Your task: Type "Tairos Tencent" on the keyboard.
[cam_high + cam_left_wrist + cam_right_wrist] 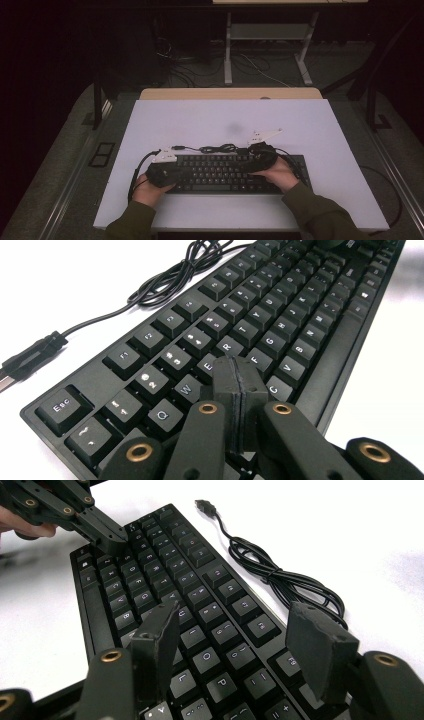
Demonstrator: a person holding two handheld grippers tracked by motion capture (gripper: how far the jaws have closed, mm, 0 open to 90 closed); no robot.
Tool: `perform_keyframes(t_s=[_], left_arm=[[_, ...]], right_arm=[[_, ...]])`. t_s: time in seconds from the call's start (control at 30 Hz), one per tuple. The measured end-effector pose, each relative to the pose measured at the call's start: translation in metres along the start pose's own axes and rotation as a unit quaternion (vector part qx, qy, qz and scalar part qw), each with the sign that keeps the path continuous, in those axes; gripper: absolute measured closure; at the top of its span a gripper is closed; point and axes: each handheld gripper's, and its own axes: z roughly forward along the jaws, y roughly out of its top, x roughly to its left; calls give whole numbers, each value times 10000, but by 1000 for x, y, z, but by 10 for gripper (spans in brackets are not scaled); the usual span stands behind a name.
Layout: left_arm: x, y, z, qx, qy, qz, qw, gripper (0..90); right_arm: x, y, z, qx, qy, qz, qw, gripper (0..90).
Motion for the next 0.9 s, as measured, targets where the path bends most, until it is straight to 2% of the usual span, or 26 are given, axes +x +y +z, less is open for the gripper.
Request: perform_keyframes(t_s=[0.5, 0.6, 0.9], left_arm=[[-7, 4, 1, -59, -216, 33, 9997, 890], [-10, 4, 2, -49, -272, 63, 9996, 889], [-17, 7, 6, -67, -441, 95, 9990, 889]], right_arm=[[-4, -1, -3, -47, -11, 59, 10000, 366], [-4, -1, -4, -73, -102, 53, 9999, 329], [-6, -5, -14, -165, -172, 124, 9996, 263]])
